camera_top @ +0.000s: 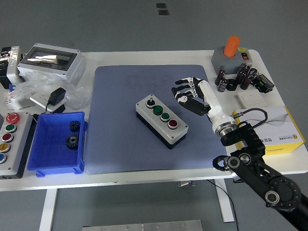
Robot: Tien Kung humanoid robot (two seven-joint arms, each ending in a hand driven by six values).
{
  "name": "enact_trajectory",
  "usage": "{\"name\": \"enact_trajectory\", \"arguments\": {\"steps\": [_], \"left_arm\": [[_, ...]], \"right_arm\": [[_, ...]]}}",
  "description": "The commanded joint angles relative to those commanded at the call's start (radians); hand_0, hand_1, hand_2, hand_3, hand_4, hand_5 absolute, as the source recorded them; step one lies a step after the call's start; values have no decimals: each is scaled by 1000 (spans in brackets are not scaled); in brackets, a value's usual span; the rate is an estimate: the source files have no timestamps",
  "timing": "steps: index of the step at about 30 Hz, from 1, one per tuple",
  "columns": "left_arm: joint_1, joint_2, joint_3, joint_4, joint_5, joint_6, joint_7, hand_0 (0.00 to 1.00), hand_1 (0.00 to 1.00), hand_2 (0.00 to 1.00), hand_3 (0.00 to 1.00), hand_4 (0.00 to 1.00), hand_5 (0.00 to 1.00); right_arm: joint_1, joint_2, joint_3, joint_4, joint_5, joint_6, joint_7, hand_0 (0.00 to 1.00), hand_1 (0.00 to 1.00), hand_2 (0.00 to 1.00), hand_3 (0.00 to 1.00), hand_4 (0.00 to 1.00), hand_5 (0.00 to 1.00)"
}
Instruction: Pick up the button,place it on the desk,press the button,press the button
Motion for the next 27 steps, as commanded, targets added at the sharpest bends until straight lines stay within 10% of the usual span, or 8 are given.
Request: {"name": "enact_trajectory", "arguments": {"steps": [6,12,27], "left_arm": [[2,8,-20,0,7,1,10,705,712,619,648,700,295],[-4,10,-10,0,-7,0,6,705,712,619,648,699,294],[-1,11,-22,0,-1,1,12,705,712,618,647,698,292]], "right_arm": [[67,37,-118,-27,-234,111,-207,998,998,998,998,998,568],[97,42,-126,-16,-474,112,-344,998,998,998,998,998,562],[111,51,-185,-7,-720,98,-399,998,998,998,998,998,579]]}}
